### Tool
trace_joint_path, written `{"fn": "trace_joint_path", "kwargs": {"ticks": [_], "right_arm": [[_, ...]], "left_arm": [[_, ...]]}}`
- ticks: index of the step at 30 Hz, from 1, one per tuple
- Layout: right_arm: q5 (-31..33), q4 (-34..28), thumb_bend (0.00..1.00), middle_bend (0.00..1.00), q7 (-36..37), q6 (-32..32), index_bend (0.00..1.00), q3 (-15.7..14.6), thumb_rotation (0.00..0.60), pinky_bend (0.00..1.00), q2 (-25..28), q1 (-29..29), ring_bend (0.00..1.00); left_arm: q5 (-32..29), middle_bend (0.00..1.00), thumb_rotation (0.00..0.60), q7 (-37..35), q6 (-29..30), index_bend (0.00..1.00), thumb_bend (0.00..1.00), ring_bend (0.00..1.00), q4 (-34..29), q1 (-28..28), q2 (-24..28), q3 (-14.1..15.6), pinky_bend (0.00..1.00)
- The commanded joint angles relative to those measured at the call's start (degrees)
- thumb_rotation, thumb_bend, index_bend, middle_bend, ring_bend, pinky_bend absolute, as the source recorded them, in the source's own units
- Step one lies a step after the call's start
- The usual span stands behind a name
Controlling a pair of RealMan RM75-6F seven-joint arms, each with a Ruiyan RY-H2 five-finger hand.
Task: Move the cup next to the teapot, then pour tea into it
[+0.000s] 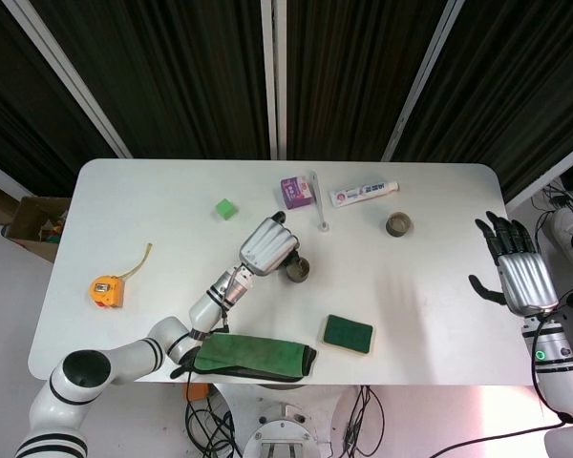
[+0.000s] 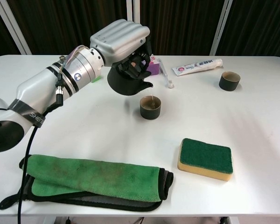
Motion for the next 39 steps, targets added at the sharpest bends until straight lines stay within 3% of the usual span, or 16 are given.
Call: {"fn": "trace_joint_path", "kwargs": {"ticks": [1,39], "right_arm": [[0.0,0.0,0.25,0.0,0.0,0.0,0.0,0.0,0.6,0.0,0.0,0.0,0.0],[-0.2,-0.3,0.25,0.0,-0.1,0.3,0.0,0.0,0.6,0.0,0.1,0.0,0.0]], "left_arm": [[0.1,1.0,0.6,0.1,0.2,1.0,0.29,0.98,0.0,0.0,0.0,0.0,0.42],[2.2,1.0,0.6,2.1,2.3,1.0,0.29,0.99,0.3,-0.2,0.7,1.0,0.42]]}}
